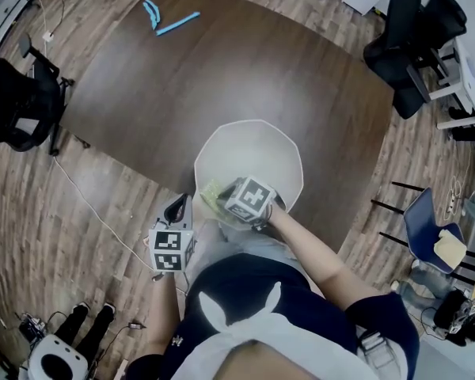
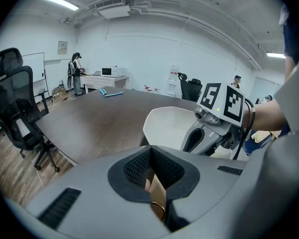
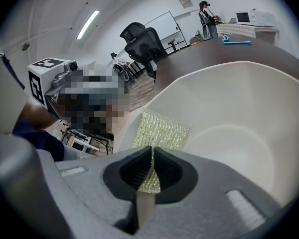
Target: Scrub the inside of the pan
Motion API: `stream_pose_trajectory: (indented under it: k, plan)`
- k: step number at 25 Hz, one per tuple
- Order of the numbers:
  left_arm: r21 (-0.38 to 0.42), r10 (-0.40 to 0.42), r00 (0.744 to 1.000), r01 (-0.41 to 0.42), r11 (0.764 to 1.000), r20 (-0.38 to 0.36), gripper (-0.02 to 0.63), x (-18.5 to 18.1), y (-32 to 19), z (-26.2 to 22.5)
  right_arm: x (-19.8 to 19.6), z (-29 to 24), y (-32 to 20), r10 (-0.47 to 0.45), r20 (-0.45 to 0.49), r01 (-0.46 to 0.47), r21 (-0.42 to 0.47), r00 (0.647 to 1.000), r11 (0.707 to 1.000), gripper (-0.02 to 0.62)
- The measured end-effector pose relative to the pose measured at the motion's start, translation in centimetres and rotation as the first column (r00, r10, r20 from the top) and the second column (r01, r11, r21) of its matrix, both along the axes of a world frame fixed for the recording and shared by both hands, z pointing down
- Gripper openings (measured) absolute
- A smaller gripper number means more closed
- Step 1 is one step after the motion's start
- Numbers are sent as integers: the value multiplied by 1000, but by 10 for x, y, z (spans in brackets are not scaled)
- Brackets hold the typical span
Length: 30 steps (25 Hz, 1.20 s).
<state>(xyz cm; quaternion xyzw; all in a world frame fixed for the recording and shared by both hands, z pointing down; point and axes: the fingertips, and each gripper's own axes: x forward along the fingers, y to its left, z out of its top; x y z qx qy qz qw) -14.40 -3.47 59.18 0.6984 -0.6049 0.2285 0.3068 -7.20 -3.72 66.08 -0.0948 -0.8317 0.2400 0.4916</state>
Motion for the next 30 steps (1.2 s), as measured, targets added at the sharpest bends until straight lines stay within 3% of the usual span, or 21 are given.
stream_pose_trajectory:
  k: [12,30]
  plan:
    - [-80,25,999,-27,996,-20,2,7,-23,6,-2,-2,-19,30,72,-29,-12,997,999,15]
    - [-67,69,989,-78,995,-128,3,11,-25,3,-13,-3,-30,75,112,-82,63,991,995,15]
